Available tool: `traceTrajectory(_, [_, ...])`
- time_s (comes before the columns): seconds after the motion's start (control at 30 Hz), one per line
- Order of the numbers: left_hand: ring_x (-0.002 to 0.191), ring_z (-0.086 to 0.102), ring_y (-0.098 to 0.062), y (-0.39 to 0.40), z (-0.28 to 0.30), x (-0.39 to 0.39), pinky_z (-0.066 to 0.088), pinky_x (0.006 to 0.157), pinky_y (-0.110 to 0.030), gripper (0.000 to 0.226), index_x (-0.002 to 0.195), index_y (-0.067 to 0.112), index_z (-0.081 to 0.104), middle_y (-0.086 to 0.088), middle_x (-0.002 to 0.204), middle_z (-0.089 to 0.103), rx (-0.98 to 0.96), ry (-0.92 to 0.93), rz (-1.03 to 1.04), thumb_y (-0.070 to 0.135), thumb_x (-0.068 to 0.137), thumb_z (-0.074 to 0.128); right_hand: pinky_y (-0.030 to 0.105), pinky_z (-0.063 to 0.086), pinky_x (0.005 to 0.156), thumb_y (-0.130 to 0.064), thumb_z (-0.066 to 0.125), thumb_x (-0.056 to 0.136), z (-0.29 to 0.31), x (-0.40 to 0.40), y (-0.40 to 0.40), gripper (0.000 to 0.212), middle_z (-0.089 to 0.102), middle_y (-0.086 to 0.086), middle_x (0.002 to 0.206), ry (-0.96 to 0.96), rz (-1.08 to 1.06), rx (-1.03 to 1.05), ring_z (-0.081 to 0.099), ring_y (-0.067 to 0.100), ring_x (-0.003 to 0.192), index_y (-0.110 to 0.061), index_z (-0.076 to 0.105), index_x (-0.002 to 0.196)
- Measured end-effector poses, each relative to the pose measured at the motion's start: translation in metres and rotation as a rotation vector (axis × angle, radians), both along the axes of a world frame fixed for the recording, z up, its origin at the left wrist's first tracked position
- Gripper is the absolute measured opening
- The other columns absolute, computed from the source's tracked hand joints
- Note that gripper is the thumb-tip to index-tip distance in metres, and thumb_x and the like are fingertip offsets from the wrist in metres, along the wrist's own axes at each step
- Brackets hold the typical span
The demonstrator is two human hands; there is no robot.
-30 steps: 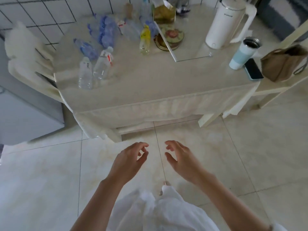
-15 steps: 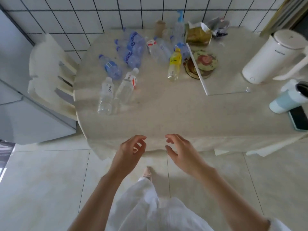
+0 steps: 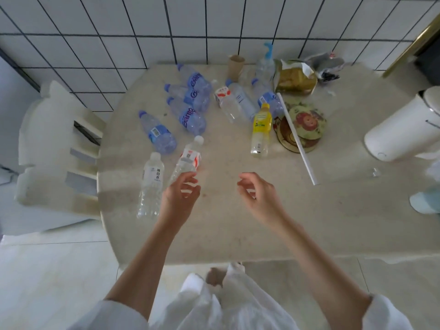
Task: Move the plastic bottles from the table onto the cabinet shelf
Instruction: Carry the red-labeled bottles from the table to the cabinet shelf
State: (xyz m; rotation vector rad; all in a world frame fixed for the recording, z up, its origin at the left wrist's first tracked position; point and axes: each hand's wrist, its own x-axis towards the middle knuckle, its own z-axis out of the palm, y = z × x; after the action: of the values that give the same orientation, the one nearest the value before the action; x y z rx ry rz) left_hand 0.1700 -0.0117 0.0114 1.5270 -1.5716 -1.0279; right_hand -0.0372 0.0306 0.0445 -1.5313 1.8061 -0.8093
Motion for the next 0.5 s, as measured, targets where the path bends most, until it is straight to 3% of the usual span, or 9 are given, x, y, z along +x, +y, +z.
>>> traceTrajectory(0.13, [0.085,0.066,-0.016,-0.047,-0.013,-0.011,0.057,0.078,-0.034,0.029,0.110,0.016,0.063,-0.001,0.097,0.069,0.012,-0.045,0.095,0.008,0.083,0.070,0.038,0.053,0.087,-0.014,0.061,0.090,-0.001,-0.017,-0.057,0.027,0.070,0.009,0.103,0.024,-0.010,-0.035,0.067,0.021,0.096,-0.004,0.060,0.115])
traceTrajectory(0.37, [0.094,0.060,-0.017,-0.097,-0.022,-0.025,0.049,0.082,-0.032,0.034,0.113,0.022,0.063,0.007,0.106,0.059,0.059,-0.169,0.218,0.023,0.080,0.073,0.038,0.054,0.084,-0.008,0.063,0.087,-0.012,-0.038,-0.136,0.023,0.071,0.011,0.093,0.054,0.006,-0.062,0.068,0.025,0.088,0.000,0.063,0.108])
traceTrajectory(0.5, [0.103,0.059,-0.022,-0.119,-0.033,-0.021,0.046,0.083,-0.032,0.045,0.118,0.022,0.062,-0.002,0.119,0.059,0.161,-0.262,0.229,0.020,0.075,0.076,0.038,0.053,0.085,-0.012,0.064,0.087,-0.028,-0.037,-0.170,0.024,0.071,0.008,0.093,0.068,0.048,-0.004,0.068,0.025,0.089,-0.003,0.063,0.109])
